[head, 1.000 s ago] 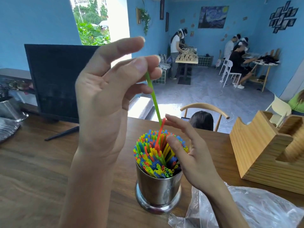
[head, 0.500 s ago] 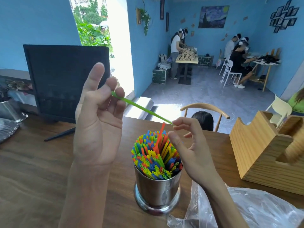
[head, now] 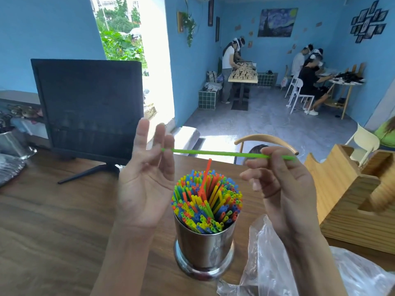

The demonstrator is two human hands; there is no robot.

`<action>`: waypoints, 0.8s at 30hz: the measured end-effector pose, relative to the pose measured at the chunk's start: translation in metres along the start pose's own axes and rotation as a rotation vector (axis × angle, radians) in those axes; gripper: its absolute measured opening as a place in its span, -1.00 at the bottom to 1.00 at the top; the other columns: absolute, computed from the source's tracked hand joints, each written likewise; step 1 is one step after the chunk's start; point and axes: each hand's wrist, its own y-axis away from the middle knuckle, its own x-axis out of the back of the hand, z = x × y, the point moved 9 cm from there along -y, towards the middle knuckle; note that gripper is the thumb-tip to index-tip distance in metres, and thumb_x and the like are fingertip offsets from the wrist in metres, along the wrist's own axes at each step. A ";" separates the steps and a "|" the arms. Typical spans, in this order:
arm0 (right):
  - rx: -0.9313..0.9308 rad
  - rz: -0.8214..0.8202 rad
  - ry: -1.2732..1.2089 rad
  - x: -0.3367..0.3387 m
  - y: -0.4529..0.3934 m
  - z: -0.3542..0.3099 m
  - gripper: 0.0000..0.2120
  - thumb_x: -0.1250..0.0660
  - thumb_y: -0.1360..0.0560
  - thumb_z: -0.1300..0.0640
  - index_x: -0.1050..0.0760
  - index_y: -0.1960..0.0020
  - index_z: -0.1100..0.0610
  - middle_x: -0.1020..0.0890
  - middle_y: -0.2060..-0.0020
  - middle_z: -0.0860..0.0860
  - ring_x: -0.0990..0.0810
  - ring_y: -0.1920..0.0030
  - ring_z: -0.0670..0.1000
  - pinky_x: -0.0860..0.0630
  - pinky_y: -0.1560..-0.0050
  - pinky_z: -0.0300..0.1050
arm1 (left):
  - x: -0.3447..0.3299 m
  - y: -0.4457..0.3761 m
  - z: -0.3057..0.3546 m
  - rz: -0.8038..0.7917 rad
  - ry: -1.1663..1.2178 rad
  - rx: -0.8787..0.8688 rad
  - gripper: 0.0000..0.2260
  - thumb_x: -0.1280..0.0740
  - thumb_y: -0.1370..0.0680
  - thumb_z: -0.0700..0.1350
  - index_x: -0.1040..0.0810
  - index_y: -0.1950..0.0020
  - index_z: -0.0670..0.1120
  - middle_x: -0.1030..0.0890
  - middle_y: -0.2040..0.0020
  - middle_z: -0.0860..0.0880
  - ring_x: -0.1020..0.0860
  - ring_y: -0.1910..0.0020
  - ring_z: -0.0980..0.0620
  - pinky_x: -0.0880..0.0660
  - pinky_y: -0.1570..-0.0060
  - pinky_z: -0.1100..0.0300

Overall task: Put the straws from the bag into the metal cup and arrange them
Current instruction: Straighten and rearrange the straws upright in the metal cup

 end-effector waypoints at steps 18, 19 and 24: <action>0.485 -0.185 1.083 -0.031 0.018 0.015 -0.85 -0.39 -0.59 -0.07 -0.68 -0.03 -0.04 -0.66 0.01 -0.16 -0.60 -0.06 -0.18 -0.53 -0.06 -0.15 | 0.078 -0.019 -0.041 0.041 -1.098 0.161 -0.81 -0.28 -0.66 -0.09 -0.69 -0.08 0.08 -0.75 0.03 0.04 -0.72 0.04 0.10 -0.59 0.15 0.33; 0.452 -0.250 1.095 -0.035 0.019 0.022 -0.75 -0.30 -0.62 -0.15 -0.67 -0.14 -0.07 -0.62 -0.13 -0.17 -0.56 -0.19 -0.16 -0.49 -0.18 -0.14 | 0.076 -0.017 -0.042 0.040 -1.074 0.160 -0.81 -0.27 -0.67 -0.12 -0.69 -0.06 0.05 -0.76 0.06 0.02 -0.73 0.07 0.08 -0.59 0.18 0.33; 0.421 -0.597 1.247 -0.072 0.037 0.048 -0.46 -0.07 -0.67 -0.24 -0.11 -0.62 -0.19 -0.18 -0.59 -0.27 -0.11 -0.61 -0.14 -0.07 -0.57 -0.09 | 0.075 -0.015 -0.043 0.027 -1.019 0.146 -0.81 -0.28 -0.66 -0.17 -0.69 -0.12 -0.05 -0.76 0.02 -0.04 -0.72 0.03 0.07 -0.59 0.13 0.31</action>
